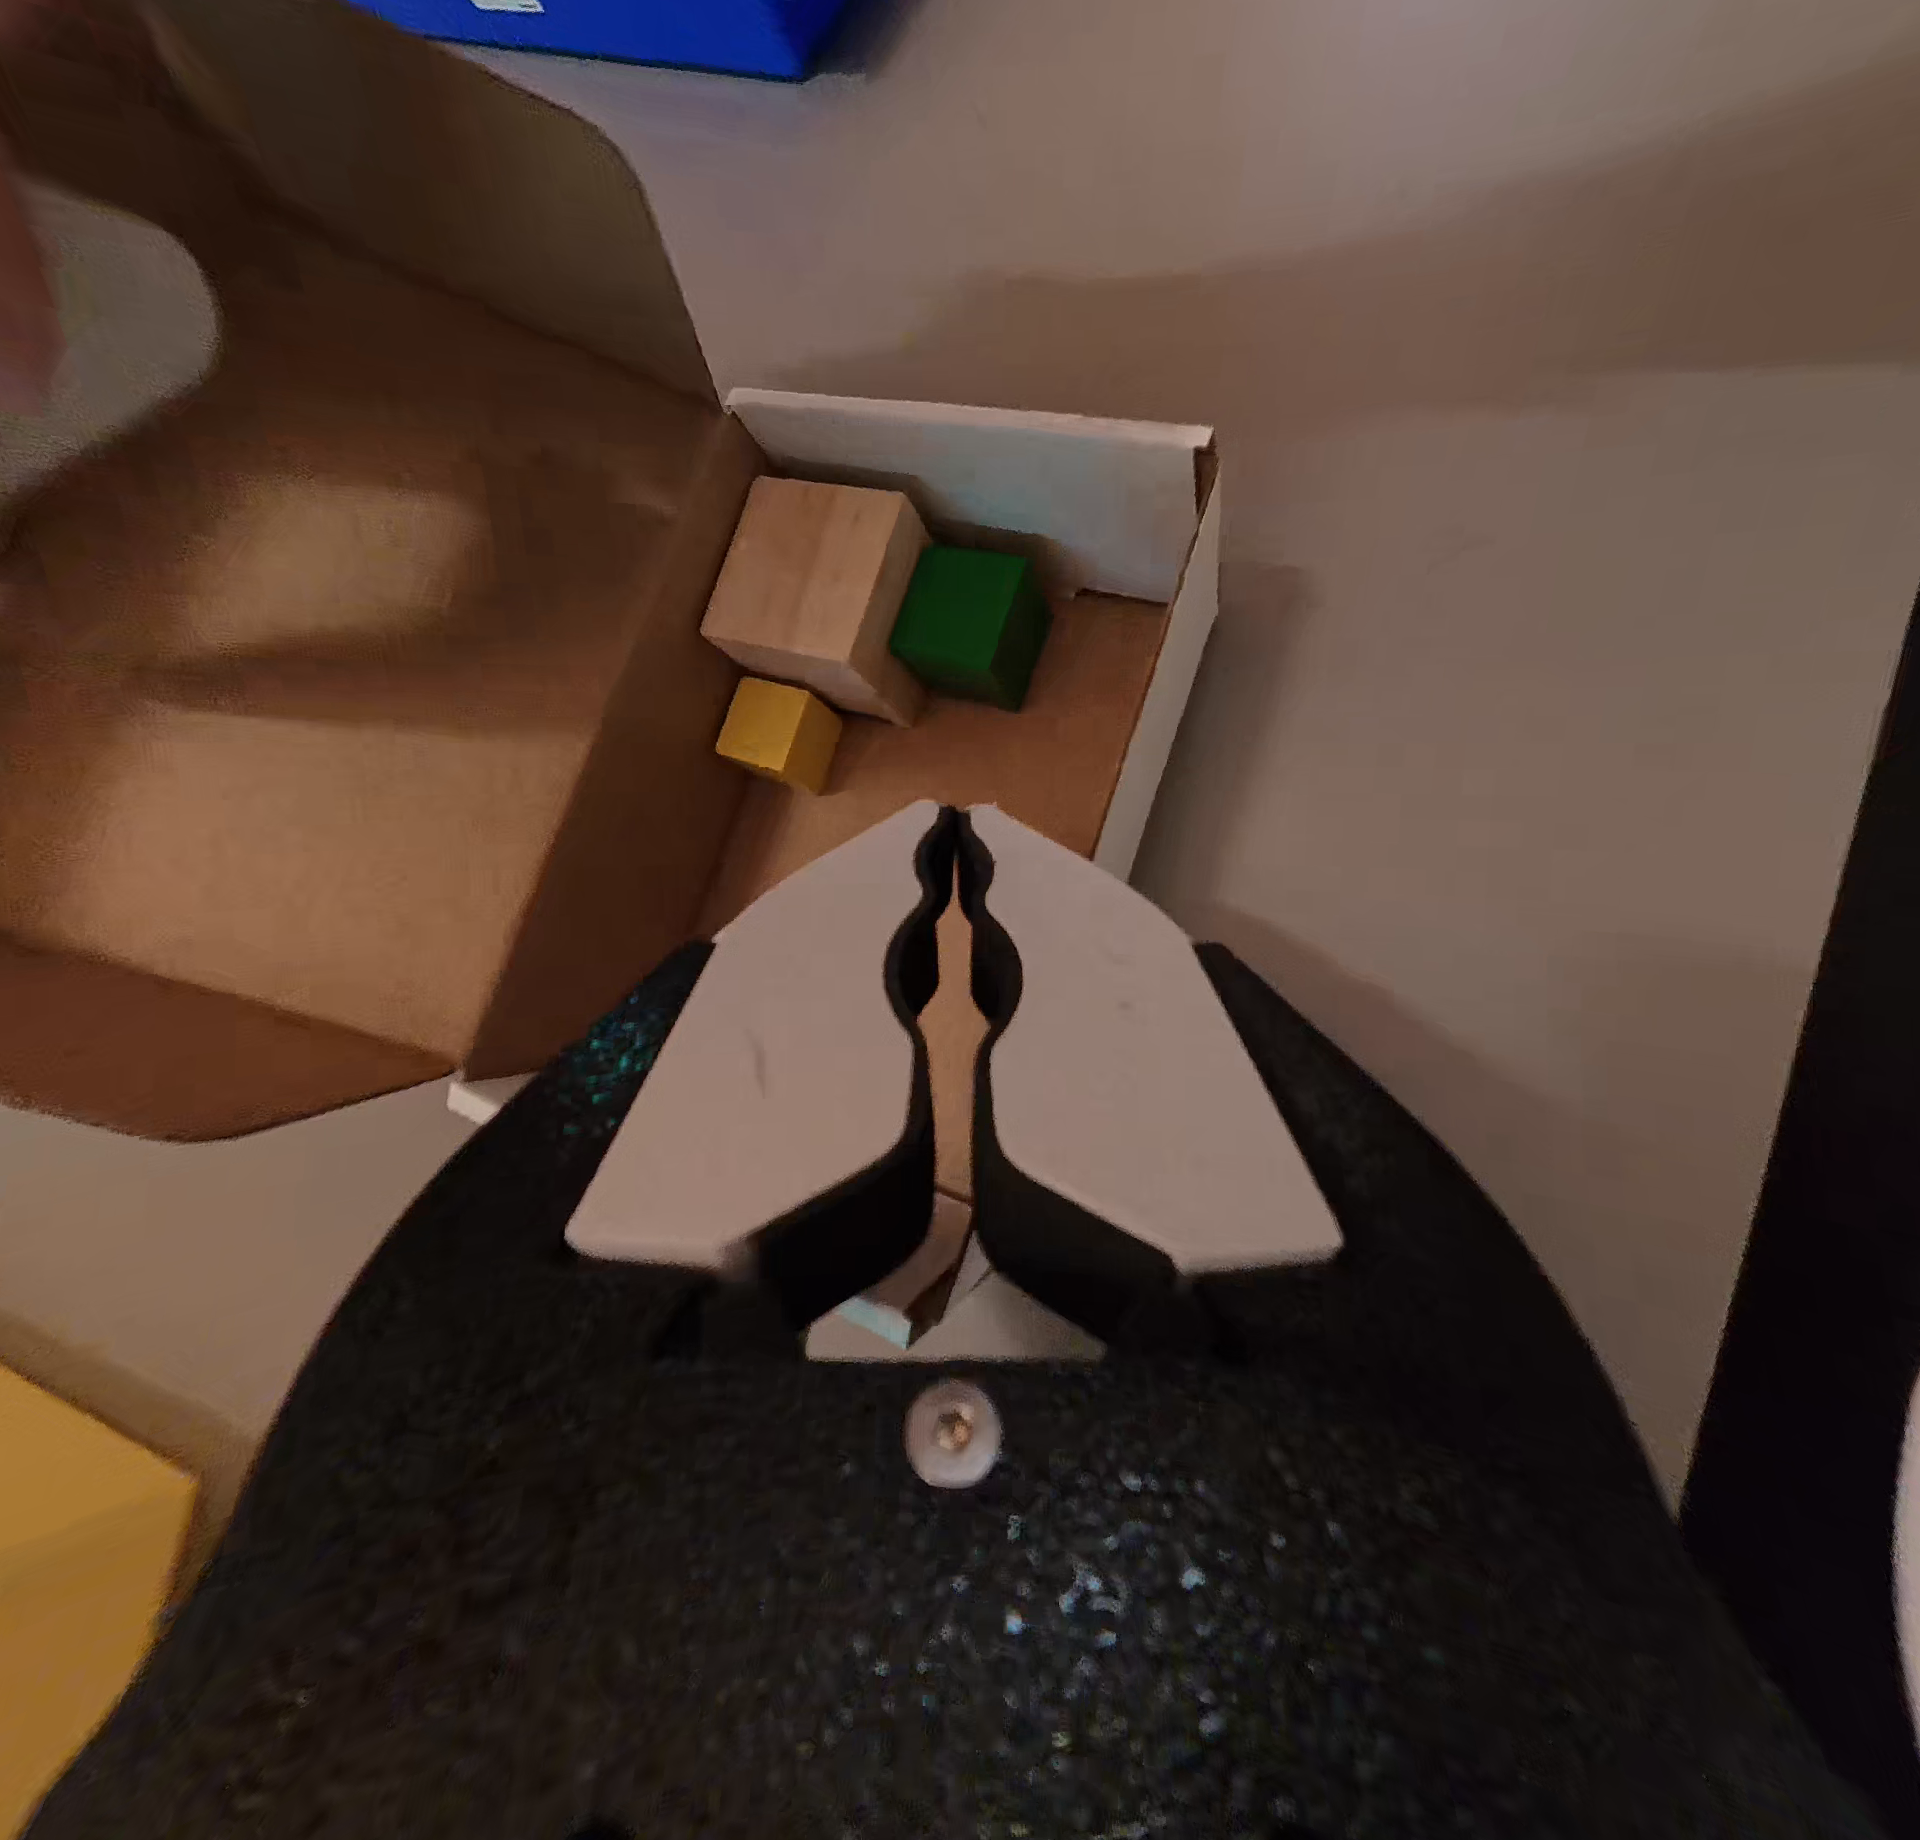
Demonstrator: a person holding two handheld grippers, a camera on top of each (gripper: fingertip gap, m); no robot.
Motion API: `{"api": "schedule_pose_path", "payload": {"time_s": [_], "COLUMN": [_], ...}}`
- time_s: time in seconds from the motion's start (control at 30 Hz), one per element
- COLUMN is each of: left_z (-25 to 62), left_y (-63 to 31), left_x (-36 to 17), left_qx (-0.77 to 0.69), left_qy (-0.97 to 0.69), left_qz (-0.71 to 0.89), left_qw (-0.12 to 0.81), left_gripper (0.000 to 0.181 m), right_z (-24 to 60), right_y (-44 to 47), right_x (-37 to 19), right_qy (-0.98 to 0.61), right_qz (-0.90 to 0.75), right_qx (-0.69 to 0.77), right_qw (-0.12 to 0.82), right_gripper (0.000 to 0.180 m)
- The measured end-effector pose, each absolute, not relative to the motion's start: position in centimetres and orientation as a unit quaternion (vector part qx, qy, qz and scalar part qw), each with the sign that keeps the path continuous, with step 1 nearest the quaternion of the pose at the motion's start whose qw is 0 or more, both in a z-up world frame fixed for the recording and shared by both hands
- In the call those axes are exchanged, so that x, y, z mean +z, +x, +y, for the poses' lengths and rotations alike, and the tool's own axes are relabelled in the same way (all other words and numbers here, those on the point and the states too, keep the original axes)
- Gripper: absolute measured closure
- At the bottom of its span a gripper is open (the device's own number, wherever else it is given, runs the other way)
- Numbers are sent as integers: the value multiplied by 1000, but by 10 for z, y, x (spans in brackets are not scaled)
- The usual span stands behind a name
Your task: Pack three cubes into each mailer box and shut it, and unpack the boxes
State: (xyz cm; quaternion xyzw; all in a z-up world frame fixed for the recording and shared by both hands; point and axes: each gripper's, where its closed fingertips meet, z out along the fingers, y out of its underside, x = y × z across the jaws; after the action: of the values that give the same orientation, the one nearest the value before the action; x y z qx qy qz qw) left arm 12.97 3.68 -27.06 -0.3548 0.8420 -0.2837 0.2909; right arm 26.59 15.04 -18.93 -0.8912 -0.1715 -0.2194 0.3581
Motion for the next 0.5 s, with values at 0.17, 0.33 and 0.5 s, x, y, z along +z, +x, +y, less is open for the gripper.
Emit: {"api": "schedule_pose_path", "payload": {"time_s": [0.17, 0.33, 0.5], "left_z": [18, -4, -10], "left_y": [143, 148, 121], "left_x": [-267, -225, -191], "left_qx": [-370, -490, -530], "left_qy": [-432, -415, -360], "left_qz": [777, 709, 734], "left_qw": [270, 291, 226], "left_gripper": [181, 179, 181], "right_z": [120, 28, -5], "right_y": [209, 193, 164], "right_x": [-128, -132, -186], "right_qy": [-862, -888, -912], "right_qz": [-165, -72, 52], "right_qx": [-163, -255, -153], "right_qw": [450, 376, 377], "right_gripper": [102, 108, 128]}}
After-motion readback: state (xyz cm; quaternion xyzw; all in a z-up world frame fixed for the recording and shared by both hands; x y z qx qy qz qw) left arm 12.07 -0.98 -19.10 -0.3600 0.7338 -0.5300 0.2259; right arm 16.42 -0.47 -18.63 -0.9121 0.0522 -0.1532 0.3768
